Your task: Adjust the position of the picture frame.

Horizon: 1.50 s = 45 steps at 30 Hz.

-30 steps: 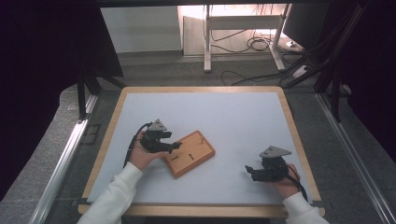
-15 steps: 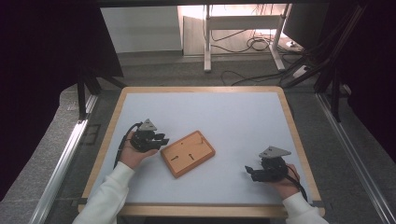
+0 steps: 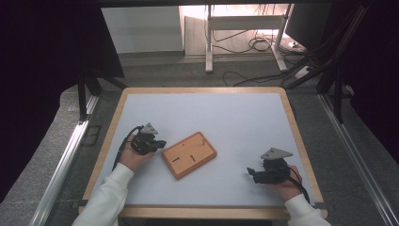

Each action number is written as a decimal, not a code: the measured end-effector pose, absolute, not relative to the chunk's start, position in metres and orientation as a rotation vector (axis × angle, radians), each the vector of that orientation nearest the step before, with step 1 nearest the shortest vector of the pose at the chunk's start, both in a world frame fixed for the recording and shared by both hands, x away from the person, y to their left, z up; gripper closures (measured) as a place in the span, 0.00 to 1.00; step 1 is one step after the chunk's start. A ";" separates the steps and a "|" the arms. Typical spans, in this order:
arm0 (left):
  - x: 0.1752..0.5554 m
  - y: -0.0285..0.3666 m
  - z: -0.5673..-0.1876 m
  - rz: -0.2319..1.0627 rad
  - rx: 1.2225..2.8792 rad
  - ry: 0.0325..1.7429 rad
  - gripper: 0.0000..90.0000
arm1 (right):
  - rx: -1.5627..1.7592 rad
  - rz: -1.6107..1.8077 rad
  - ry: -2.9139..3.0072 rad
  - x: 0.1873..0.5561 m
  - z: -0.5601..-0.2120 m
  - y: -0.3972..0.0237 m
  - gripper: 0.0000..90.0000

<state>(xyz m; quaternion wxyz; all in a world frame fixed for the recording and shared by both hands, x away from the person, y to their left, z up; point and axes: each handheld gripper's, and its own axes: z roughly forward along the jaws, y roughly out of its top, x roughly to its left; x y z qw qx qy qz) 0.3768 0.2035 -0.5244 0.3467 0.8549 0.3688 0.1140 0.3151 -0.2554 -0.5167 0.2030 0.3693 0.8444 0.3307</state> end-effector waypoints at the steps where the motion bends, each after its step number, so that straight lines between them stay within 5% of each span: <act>1: 0.377 0.204 -0.525 0.291 2.222 0.953 1.00 | 1.030 0.923 2.356 0.315 -0.517 -0.255 0.22; 45: 0.326 0.182 -0.528 0.172 2.286 0.743 1.00 | 1.035 0.950 2.318 0.315 -0.514 -0.256 0.22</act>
